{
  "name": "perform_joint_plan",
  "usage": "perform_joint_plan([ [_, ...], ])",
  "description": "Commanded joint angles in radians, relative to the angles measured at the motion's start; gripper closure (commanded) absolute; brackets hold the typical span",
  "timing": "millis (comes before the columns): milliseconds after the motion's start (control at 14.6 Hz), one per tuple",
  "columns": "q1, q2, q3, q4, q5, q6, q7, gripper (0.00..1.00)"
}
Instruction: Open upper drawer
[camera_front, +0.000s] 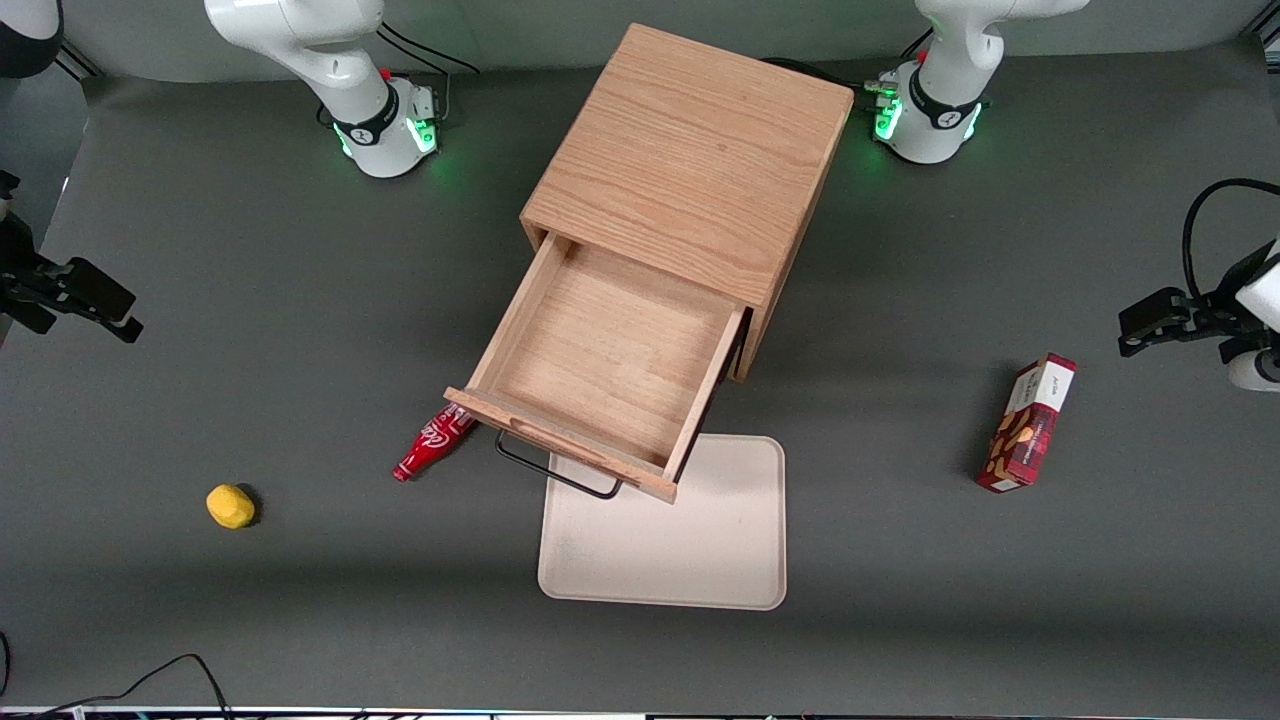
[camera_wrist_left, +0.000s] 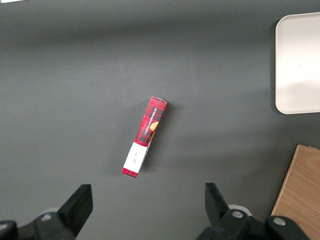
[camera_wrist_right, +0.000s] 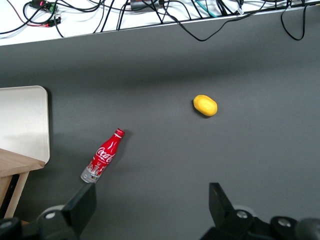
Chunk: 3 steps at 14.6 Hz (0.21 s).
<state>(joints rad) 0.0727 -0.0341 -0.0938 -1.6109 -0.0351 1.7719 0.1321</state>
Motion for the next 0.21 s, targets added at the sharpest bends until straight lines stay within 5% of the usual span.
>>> perform_joint_plan([
  [0, 0.013, -0.015, -0.012, -0.001, 0.023, -0.058, -0.023, 0.0],
  [137, 0.013, -0.01, -0.012, 0.006, 0.023, -0.083, -0.023, 0.0],
])
